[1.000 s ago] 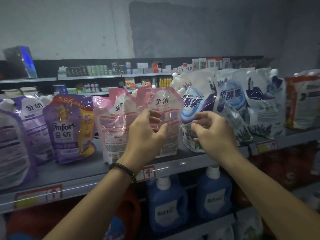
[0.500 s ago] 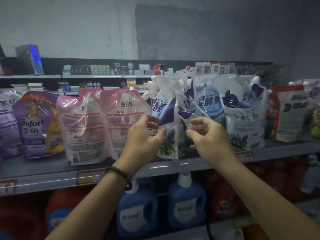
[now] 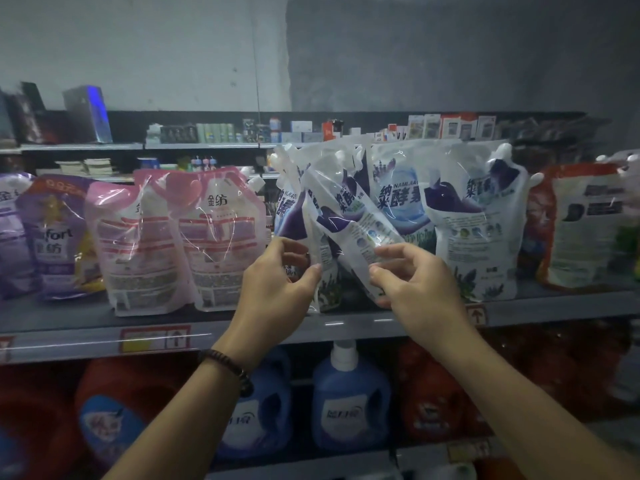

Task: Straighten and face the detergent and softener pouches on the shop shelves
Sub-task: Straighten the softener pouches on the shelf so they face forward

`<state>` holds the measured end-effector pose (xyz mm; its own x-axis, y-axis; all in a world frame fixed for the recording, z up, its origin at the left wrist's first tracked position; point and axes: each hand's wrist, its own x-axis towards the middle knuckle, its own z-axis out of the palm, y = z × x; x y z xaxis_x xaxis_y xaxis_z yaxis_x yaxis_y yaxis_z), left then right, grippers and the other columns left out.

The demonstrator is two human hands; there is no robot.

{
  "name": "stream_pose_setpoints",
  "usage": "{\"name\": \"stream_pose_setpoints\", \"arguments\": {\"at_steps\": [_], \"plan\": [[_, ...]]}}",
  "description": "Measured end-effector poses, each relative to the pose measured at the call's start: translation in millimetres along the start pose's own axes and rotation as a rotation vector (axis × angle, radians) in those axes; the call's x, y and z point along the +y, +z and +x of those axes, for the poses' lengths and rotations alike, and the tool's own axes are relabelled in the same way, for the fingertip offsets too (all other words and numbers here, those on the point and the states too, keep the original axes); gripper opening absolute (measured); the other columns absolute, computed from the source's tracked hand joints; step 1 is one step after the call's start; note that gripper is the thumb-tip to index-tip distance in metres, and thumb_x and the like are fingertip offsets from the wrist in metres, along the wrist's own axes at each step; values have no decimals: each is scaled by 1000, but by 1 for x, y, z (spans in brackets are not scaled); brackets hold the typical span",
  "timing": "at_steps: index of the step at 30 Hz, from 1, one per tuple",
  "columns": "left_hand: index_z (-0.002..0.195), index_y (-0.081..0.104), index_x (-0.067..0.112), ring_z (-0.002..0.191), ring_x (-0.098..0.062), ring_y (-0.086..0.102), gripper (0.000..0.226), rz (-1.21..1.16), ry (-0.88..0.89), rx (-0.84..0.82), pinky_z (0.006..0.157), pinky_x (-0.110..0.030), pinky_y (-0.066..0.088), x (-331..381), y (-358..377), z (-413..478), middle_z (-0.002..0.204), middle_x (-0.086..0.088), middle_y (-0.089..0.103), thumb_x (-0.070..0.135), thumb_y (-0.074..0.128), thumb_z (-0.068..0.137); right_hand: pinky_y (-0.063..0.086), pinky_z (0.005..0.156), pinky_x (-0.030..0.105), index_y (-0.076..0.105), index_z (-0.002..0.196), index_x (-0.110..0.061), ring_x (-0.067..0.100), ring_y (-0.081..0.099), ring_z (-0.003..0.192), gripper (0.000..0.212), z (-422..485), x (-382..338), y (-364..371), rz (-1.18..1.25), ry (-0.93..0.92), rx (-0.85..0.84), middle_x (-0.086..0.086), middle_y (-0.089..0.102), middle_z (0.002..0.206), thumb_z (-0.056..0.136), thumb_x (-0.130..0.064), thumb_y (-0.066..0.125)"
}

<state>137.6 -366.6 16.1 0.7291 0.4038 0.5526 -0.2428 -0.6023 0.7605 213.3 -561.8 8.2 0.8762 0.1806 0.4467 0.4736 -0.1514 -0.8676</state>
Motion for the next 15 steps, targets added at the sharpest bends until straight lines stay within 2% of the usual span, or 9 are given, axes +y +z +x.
{"name": "stream_pose_setpoints", "arguments": {"at_steps": [4, 11, 15], "plan": [[107, 65, 34, 85, -16, 73, 20, -56, -14, -22, 75, -52, 65, -1, 5, 0, 101, 12, 74, 37, 78, 92, 65, 83, 51, 73, 108, -35, 14, 77, 91, 32, -2, 2, -1, 27, 19, 20, -10, 80, 94, 77, -44, 73], [113, 64, 34, 79, -5, 72, 23, -135, 35, -90, 70, -40, 65, 2, 23, -4, 104, 12, 73, 34, 77, 94, 66, 78, 55, 74, 109, -31, 21, 79, 85, 19, -12, 9, -21, 90, 47, 125, -1, 80, 97, 93, -23, 77], [113, 63, 38, 80, -8, 73, 23, -158, 29, -102, 76, -46, 64, 5, 38, -5, 102, 18, 74, 38, 76, 94, 67, 75, 46, 73, 112, -29, 19, 78, 93, 20, -15, 18, -40, 132, 60, 163, 3, 80, 101, 97, -17, 75]]}}
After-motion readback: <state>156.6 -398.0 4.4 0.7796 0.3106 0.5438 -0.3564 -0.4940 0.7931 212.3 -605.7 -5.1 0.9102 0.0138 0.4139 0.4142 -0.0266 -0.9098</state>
